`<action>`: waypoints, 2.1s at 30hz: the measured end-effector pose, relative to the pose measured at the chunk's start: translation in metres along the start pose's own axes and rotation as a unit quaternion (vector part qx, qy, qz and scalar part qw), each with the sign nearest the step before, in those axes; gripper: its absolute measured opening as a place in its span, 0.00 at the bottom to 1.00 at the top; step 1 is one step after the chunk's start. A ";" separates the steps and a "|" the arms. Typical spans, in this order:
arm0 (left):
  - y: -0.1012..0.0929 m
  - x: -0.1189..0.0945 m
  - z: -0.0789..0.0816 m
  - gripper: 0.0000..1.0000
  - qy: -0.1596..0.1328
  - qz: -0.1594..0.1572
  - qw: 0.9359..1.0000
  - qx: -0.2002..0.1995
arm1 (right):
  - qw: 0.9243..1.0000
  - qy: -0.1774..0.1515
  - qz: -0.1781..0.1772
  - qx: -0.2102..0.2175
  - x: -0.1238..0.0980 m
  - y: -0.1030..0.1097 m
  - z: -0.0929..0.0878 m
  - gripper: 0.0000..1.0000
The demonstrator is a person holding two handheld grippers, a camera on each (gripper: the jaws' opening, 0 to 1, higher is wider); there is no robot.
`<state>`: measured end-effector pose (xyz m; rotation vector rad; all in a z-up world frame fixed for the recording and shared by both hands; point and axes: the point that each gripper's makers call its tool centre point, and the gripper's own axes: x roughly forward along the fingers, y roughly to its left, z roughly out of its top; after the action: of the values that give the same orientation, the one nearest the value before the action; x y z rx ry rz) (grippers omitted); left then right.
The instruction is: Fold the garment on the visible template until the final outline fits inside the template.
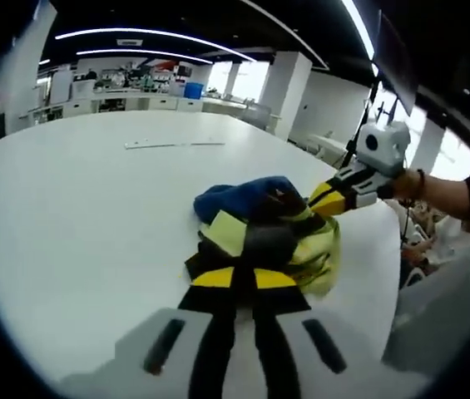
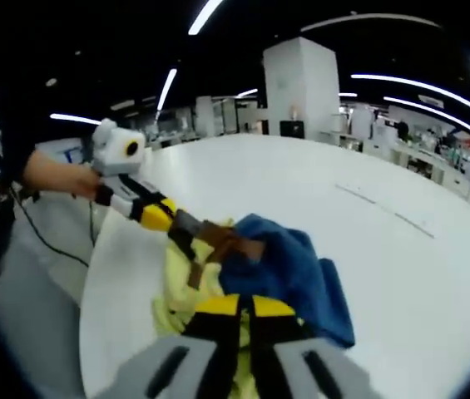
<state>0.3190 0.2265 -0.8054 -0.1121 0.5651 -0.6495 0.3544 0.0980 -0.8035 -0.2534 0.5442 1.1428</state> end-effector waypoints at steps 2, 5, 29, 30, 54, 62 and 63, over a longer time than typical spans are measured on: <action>0.000 -0.001 0.000 0.00 -0.004 0.000 1.000 -0.003 | 1.000 0.002 -0.001 -0.003 0.000 0.001 0.000 0.00; -0.001 -0.003 0.002 0.00 -0.007 0.004 1.000 -0.001 | 1.000 0.000 -0.003 0.001 -0.002 0.003 0.001 0.00; 0.003 -0.063 0.076 0.00 -0.096 0.041 0.994 0.025 | 0.995 -0.053 -0.078 -0.029 -0.053 -0.010 0.064 0.00; 0.005 -0.065 0.079 0.00 -0.099 0.043 0.994 0.025 | 0.994 -0.049 -0.086 -0.034 -0.055 -0.014 0.065 0.00; 0.070 -0.063 0.138 0.00 -0.176 0.096 0.980 -0.014 | 0.982 -0.084 -0.167 -0.005 -0.056 -0.086 0.116 0.00; 0.101 -0.044 0.149 0.00 -0.188 0.115 0.974 -0.050 | 0.975 -0.088 -0.203 0.023 -0.048 -0.115 0.119 0.00; 0.108 -0.039 0.150 0.00 -0.189 0.122 0.973 -0.059 | 0.972 -0.091 -0.213 0.033 -0.046 -0.123 0.119 0.00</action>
<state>0.4312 0.3253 -0.6901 -0.2679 0.2426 -0.3422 0.4853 0.0661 -0.6889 -0.1936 0.3424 0.7205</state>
